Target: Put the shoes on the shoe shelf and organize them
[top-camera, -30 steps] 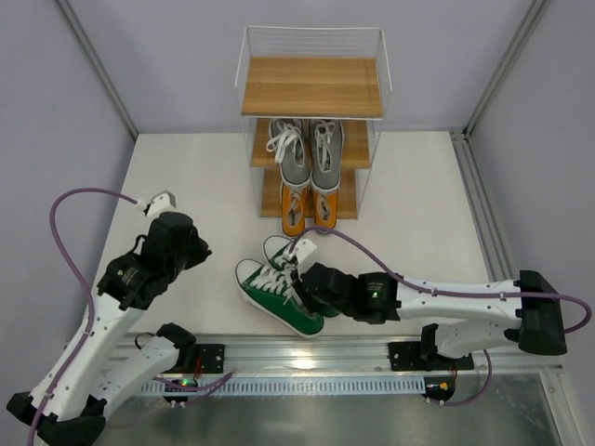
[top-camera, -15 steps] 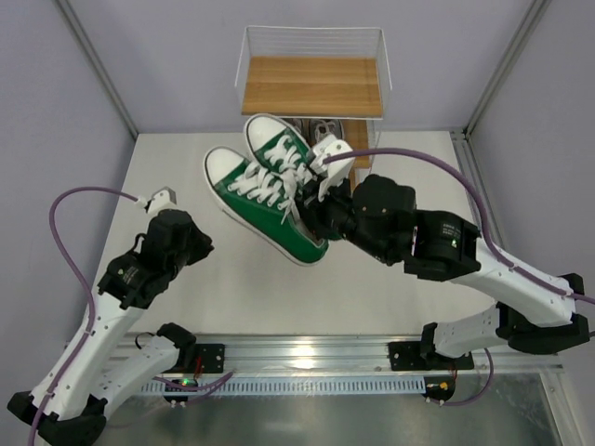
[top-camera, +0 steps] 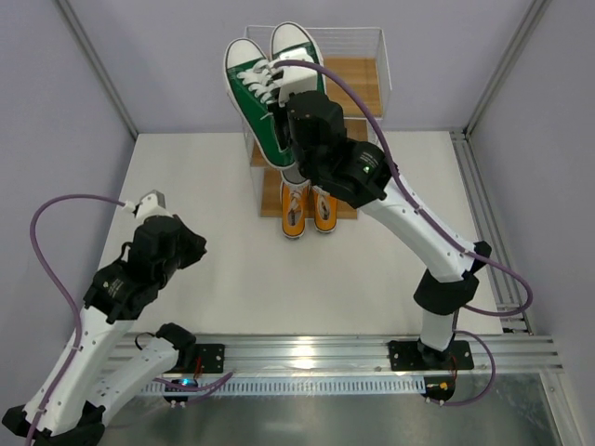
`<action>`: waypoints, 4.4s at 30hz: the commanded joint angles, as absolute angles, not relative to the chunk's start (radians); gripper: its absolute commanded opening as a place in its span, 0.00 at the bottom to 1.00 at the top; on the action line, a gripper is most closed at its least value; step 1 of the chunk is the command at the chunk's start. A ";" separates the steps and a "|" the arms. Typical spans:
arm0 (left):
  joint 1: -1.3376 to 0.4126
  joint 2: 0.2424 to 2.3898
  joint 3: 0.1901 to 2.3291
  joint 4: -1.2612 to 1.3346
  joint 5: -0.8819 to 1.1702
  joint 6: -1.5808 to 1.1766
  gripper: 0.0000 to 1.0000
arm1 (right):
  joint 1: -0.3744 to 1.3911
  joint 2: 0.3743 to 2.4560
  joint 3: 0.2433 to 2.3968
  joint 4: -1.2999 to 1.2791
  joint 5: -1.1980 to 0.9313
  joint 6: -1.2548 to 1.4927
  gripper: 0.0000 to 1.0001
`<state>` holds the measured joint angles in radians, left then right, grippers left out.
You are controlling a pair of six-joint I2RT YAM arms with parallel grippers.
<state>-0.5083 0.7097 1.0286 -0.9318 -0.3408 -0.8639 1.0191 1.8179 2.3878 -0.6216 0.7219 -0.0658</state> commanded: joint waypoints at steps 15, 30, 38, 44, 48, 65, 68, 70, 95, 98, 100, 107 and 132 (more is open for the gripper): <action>-0.506 0.653 1.060 -0.999 -0.377 -0.882 0.00 | 0.877 1.756 2.441 -0.359 0.857 -0.003 0.04; -0.506 0.637 1.057 -1.012 -0.382 -0.879 0.01 | 0.830 1.809 2.474 -0.436 0.865 0.184 0.04; -0.506 0.638 1.068 -1.019 -0.388 -0.867 0.00 | 0.807 1.838 2.468 -0.433 0.825 0.232 0.04; -0.506 0.641 1.075 -1.023 -0.397 -0.861 0.00 | 0.770 1.851 2.438 -0.423 0.766 0.268 0.04; -0.506 0.637 1.077 -1.026 -0.399 -0.862 0.00 | 0.756 1.859 2.430 -0.428 0.735 0.287 0.04; -0.506 0.650 1.123 -1.032 -0.403 -0.861 0.00 | 0.739 1.807 2.411 -0.336 0.654 0.258 0.86; -0.508 0.663 1.156 -1.029 -0.399 -0.854 0.00 | 0.741 1.766 2.413 -0.316 0.635 0.245 0.90; -0.508 0.673 1.170 -1.023 -0.391 -0.848 0.00 | 0.741 1.737 2.413 -0.313 0.627 0.244 0.91; -0.506 0.706 1.215 -1.003 -0.382 -0.822 0.00 | 0.661 1.781 2.365 -0.472 0.319 0.180 0.91; -0.506 0.701 1.216 -1.008 -0.388 -0.822 0.00 | 0.658 1.816 2.417 -0.508 0.215 0.149 0.91; -0.506 0.696 1.215 -1.011 -0.393 -0.822 0.00 | 0.658 1.812 2.411 -0.506 0.164 0.135 0.91; -0.506 0.707 1.216 -1.005 -0.387 -0.824 0.00 | 0.658 1.792 2.398 -0.476 0.054 0.072 0.91; -0.506 0.726 1.219 -0.994 -0.405 -0.822 0.01 | 0.650 1.686 2.339 -0.730 0.344 0.124 0.92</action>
<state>-0.5083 0.7124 1.1938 -1.0142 -0.3927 -0.8326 0.6468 1.7630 2.3528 -0.6445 0.2398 0.1116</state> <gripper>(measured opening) 0.003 0.915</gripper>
